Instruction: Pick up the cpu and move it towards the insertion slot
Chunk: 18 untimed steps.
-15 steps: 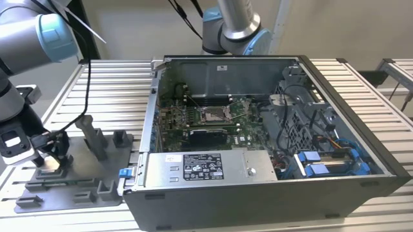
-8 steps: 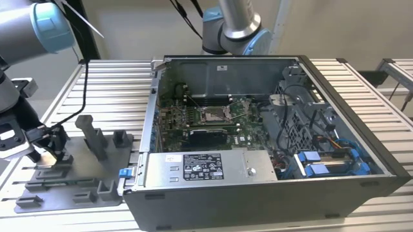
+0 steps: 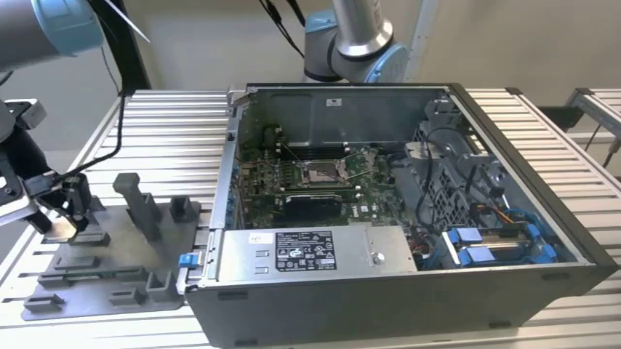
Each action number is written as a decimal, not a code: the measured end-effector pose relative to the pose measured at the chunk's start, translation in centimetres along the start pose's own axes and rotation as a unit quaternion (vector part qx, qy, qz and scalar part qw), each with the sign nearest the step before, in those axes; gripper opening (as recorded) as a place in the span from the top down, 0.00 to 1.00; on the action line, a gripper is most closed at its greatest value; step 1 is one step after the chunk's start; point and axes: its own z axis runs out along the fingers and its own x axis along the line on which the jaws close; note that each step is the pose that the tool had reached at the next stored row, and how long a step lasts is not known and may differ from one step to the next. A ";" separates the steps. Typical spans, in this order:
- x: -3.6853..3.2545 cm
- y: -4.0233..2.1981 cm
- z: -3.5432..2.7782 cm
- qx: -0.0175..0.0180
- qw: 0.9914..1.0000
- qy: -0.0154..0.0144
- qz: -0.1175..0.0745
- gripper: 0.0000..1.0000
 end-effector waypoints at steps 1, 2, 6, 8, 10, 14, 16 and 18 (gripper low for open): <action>-0.01 0.02 -0.42 0.000 1.000 0.000 0.000 1.00; -0.02 0.05 -0.77 0.001 1.000 0.000 0.000 1.00; -0.06 0.18 -2.28 0.002 1.000 0.001 0.000 1.00; -0.08 0.23 -2.99 0.003 1.000 0.001 0.000 1.00; -0.09 0.29 -3.78 0.004 1.000 0.002 0.000 1.00; -0.15 0.42 -5.92 0.006 1.000 0.002 0.000 1.00; -0.17 0.47 -6.64 0.006 1.000 0.003 0.000 1.00; -0.18 0.52 -7.31 0.007 1.000 0.003 0.000 1.00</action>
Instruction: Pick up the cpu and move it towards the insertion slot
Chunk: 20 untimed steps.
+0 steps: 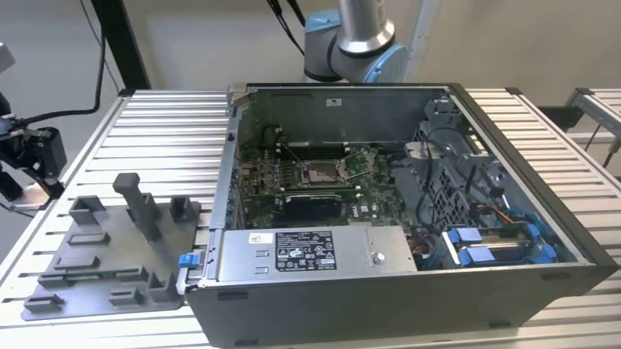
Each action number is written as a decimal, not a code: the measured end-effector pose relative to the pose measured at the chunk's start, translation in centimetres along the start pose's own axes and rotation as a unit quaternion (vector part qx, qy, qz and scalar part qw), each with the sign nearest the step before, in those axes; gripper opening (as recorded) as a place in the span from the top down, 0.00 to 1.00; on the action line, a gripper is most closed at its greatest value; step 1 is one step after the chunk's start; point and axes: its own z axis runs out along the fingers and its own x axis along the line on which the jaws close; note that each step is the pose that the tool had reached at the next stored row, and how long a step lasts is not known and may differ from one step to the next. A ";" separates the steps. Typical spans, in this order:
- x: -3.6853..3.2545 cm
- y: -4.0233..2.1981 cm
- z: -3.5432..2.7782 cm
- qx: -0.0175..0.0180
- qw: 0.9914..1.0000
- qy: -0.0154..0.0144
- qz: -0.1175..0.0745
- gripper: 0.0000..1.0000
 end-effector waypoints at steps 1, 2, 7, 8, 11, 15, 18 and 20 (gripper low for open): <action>-0.01 0.02 -0.28 0.000 1.000 0.000 0.000 1.00; -0.01 0.04 -0.59 0.001 1.000 0.000 0.000 1.00; -0.04 0.14 -2.12 0.002 1.000 0.001 0.000 1.00; -0.05 0.16 -2.42 0.003 1.000 0.001 0.000 1.00; -0.07 0.21 -3.34 0.003 1.000 0.001 0.000 1.00; -0.09 0.28 -4.54 0.005 1.000 0.001 0.000 1.00; -0.11 0.34 -5.40 0.006 1.000 0.001 0.000 1.00; -0.12 0.38 -5.86 0.007 1.000 0.001 0.000 1.00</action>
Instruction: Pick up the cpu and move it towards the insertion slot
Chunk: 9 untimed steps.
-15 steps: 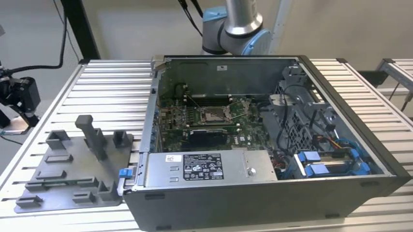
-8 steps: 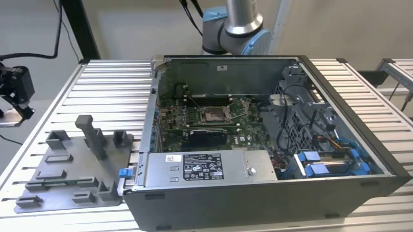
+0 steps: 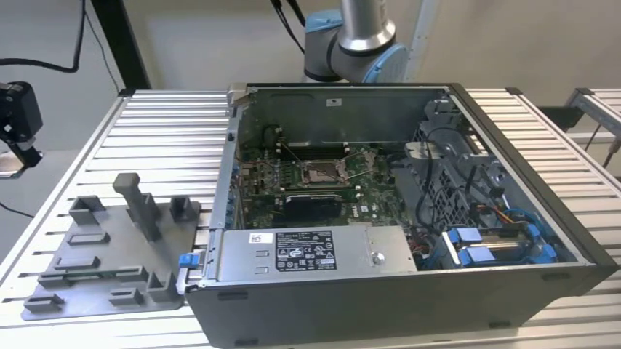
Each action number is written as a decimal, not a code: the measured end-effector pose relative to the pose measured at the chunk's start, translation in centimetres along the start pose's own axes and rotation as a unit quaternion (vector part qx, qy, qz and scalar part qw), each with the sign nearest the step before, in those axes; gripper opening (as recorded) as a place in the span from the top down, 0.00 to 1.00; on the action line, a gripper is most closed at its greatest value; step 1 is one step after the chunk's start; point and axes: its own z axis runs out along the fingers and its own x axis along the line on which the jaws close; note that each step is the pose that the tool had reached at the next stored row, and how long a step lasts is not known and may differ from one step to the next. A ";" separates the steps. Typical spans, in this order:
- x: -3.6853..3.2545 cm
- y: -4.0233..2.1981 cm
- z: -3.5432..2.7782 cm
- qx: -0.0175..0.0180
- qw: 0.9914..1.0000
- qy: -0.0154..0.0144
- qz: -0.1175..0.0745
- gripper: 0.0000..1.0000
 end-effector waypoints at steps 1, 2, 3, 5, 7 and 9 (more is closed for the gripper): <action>-0.01 0.03 -0.46 0.001 1.000 0.000 0.000 1.00; -0.01 0.05 -0.68 0.001 1.000 0.000 0.000 1.00; -0.02 0.07 -0.88 0.002 1.000 0.000 0.000 1.00; -0.02 0.12 -1.26 0.003 1.000 0.000 0.000 1.00; -0.03 0.18 -1.68 0.004 1.000 0.000 0.000 1.00; -0.04 0.20 -1.84 0.004 1.000 0.000 0.000 1.00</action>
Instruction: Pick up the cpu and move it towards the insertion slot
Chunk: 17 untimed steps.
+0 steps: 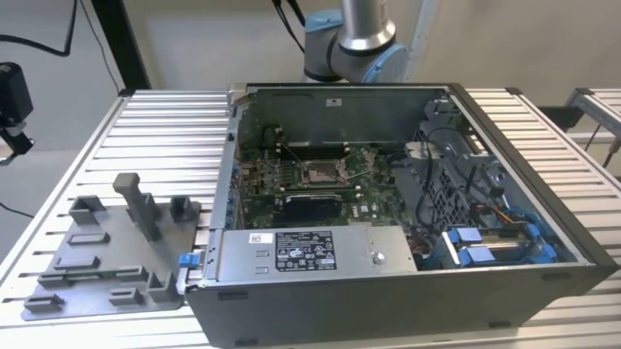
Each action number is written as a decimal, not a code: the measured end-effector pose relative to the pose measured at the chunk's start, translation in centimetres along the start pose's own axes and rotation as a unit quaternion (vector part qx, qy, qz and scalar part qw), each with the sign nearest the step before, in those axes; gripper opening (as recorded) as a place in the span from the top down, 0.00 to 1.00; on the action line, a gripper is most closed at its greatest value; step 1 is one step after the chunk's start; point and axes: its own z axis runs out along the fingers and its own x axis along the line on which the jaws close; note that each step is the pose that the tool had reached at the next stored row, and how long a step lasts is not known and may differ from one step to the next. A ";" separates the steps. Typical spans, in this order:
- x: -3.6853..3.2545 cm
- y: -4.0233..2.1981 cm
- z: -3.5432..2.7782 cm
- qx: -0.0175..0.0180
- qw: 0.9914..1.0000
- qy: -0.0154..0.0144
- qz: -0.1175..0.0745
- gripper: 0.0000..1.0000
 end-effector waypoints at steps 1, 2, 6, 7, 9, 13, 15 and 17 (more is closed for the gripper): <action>0.00 0.00 0.00 0.000 1.000 0.000 0.000 1.00; 0.00 0.00 0.00 0.000 1.000 0.000 0.000 1.00; 0.00 0.01 -0.01 0.000 1.000 0.000 0.000 1.00; 0.00 0.00 -0.01 0.000 1.000 0.000 0.000 1.00; -0.14 0.01 -0.03 0.000 1.000 0.000 0.000 1.00; -0.91 -0.02 0.01 0.000 1.000 0.000 0.000 1.00; -1.44 -0.03 0.01 0.000 1.000 0.000 0.000 1.00; -2.15 -0.05 0.02 0.000 1.000 0.000 0.000 1.00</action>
